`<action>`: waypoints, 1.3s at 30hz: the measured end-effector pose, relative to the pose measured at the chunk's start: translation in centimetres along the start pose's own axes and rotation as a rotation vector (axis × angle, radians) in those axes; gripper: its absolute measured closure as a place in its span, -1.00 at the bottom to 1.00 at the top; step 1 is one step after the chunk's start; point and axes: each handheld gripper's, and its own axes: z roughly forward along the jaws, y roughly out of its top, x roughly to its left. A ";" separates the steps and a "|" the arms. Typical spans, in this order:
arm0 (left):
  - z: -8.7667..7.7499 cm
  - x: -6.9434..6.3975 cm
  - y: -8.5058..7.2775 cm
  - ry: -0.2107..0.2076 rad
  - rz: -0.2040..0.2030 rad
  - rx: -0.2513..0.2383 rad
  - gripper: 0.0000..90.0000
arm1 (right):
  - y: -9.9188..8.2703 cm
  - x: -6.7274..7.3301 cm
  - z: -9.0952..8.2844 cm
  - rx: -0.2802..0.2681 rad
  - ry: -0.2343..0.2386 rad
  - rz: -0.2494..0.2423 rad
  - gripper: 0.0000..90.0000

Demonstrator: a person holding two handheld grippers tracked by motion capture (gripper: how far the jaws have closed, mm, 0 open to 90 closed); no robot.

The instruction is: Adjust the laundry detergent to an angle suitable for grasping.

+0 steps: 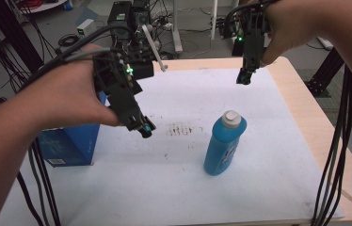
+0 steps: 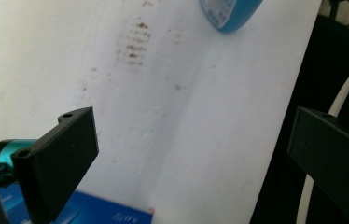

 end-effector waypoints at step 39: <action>5.9 -6.0 4.0 0.014 -0.161 -0.201 -0.96 | 0.6 0.2 0.5 0.023 -0.013 -0.010 -0.97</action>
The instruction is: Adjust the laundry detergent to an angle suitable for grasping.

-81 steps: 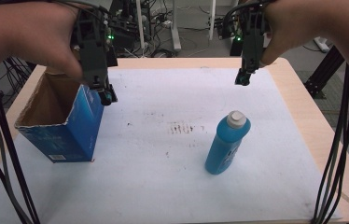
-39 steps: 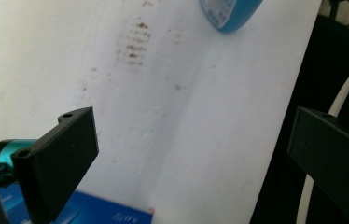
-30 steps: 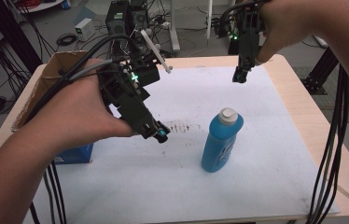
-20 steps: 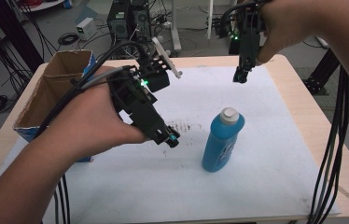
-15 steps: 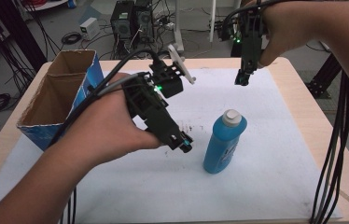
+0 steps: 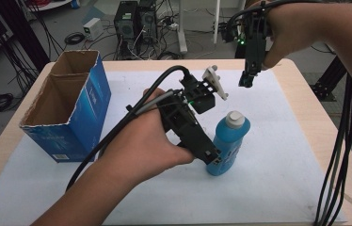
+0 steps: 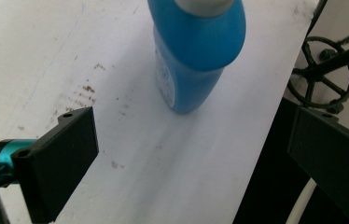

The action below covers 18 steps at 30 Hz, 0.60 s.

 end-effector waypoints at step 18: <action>3.1 -1.9 1.6 0.061 -0.020 -0.071 -0.96 | 0.4 0.0 0.3 -0.002 0.003 -0.011 -0.97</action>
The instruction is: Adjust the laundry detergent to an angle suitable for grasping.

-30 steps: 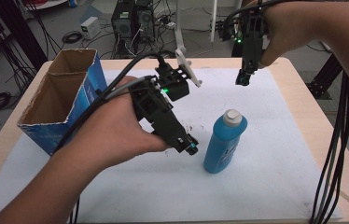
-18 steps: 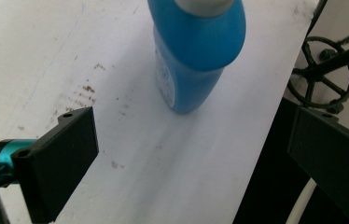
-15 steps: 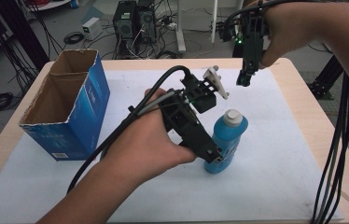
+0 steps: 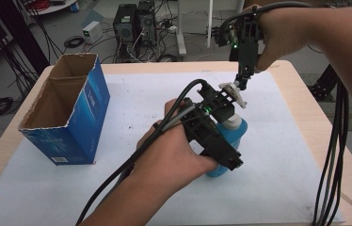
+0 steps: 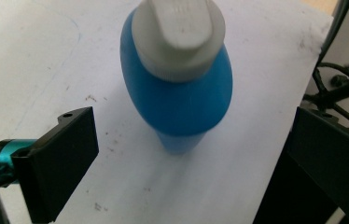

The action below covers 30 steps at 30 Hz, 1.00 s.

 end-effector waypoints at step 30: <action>4.6 0.3 1.5 0.036 -0.033 -0.019 -0.96 | -0.4 -0.8 0.4 -0.002 0.006 0.025 -0.97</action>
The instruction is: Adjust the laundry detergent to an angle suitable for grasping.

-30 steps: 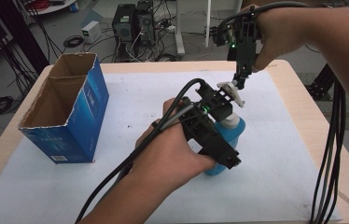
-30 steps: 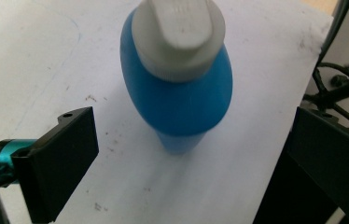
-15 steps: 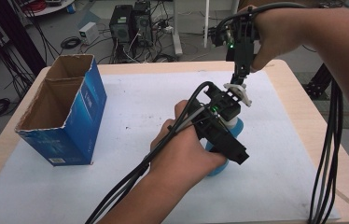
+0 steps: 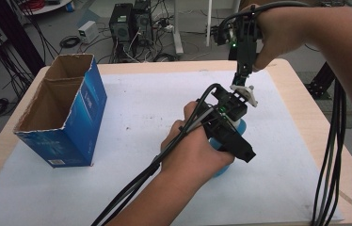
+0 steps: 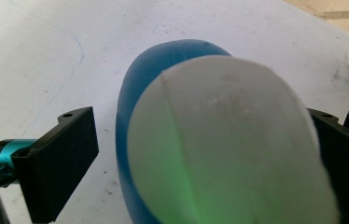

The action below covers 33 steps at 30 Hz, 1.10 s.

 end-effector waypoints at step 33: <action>0.8 -0.4 0.0 0.052 0.015 0.022 -0.54 | -1.0 -0.6 0.2 -0.010 0.002 0.037 -0.97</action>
